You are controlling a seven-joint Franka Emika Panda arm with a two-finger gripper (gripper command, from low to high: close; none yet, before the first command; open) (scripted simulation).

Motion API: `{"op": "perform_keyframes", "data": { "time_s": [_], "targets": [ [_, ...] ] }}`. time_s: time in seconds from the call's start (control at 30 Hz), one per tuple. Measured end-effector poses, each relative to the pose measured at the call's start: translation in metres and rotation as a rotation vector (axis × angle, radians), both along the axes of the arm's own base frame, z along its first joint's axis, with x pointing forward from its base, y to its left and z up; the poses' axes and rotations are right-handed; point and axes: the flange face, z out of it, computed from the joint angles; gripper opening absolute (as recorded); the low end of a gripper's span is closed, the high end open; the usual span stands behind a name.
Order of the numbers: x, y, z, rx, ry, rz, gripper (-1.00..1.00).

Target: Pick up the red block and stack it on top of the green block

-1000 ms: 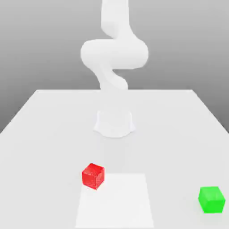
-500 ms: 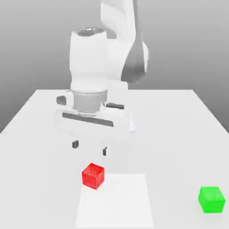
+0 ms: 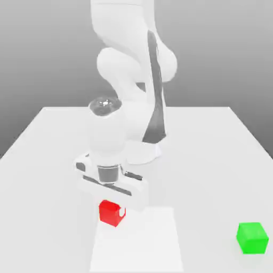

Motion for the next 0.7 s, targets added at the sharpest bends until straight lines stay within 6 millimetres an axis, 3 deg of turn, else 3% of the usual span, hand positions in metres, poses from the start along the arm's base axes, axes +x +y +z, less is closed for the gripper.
{"op": "perform_keyframes", "data": {
  "time_s": [0.2,0.23,0.47,0.6,0.7],
  "targets": [
    [0.000,0.000,0.049,0.000,0.000,-0.001,-1.00],
    [0.006,0.010,0.054,-0.001,0.000,0.050,-1.00],
    [0.070,0.148,0.074,-0.008,0.004,0.662,-1.00],
    [0.084,0.243,0.084,-0.006,0.004,1.016,-1.00],
    [0.081,0.314,0.092,-0.001,0.002,1.269,-1.00]
  ]
}}
